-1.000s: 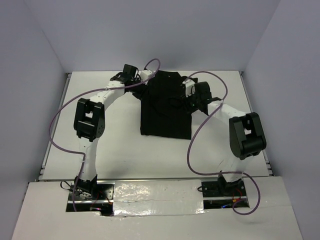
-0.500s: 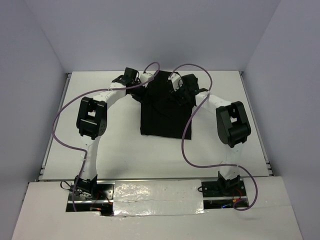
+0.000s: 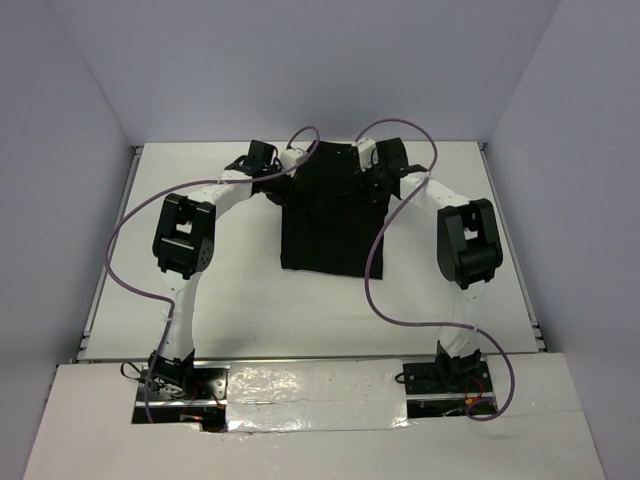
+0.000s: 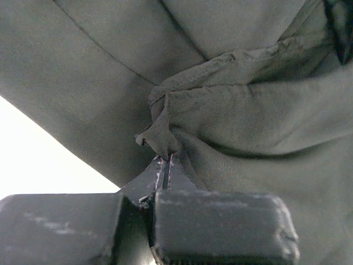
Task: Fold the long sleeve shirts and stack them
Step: Fold the shirt
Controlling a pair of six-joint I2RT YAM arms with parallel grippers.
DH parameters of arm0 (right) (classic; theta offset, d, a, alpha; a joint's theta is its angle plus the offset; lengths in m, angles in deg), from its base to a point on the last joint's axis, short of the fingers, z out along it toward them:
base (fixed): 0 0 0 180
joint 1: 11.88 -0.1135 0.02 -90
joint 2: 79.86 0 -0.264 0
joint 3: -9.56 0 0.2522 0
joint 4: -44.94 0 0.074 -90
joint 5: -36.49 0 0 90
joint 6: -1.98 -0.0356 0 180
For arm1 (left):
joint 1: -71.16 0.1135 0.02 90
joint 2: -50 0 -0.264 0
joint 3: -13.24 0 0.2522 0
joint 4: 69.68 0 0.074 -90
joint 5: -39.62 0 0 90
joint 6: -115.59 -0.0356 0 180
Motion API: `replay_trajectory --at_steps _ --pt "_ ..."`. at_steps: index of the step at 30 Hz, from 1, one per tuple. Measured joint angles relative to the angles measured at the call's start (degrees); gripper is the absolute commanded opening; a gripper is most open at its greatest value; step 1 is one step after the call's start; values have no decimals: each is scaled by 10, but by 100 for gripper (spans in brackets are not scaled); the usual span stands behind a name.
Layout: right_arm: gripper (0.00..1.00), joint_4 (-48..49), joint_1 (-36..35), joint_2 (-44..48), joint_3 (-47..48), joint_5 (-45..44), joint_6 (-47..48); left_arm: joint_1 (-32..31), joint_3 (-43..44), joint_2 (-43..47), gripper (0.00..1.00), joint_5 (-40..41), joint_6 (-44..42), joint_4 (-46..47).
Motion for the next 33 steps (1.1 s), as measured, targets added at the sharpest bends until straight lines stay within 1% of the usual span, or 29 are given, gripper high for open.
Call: replay_trajectory --at_steps 3,8,16,18,22,27,31,32,33 --pt "0 2 35 0 12 -1 -35 0 -11 0 0 0 0 12" --pt "0 2 67 0 19 -1 -52 0 -14 0 0 0 0 19" --pt "0 -15 55 -18 62 3 -50 0 -24 11 0 9 8 39" --pt "1 -19 53 -21 63 7 -46 0 -34 27 0 3 16 44" --pt "1 -24 49 -21 63 9 -33 0 -28 54 0 -13 25 50" --pt "3 -25 37 -24 65 6 -33 0 -17 67 0 -36 45 62" --pt "3 -33 38 -53 103 -4 -52 0 -17 66 0 -19 51 62" --pt "4 -34 40 -62 113 -6 -59 0 -17 65 0 -14 52 63" --pt "9 -37 43 -71 123 -7 -68 1 -19 65 0 -8 53 64"
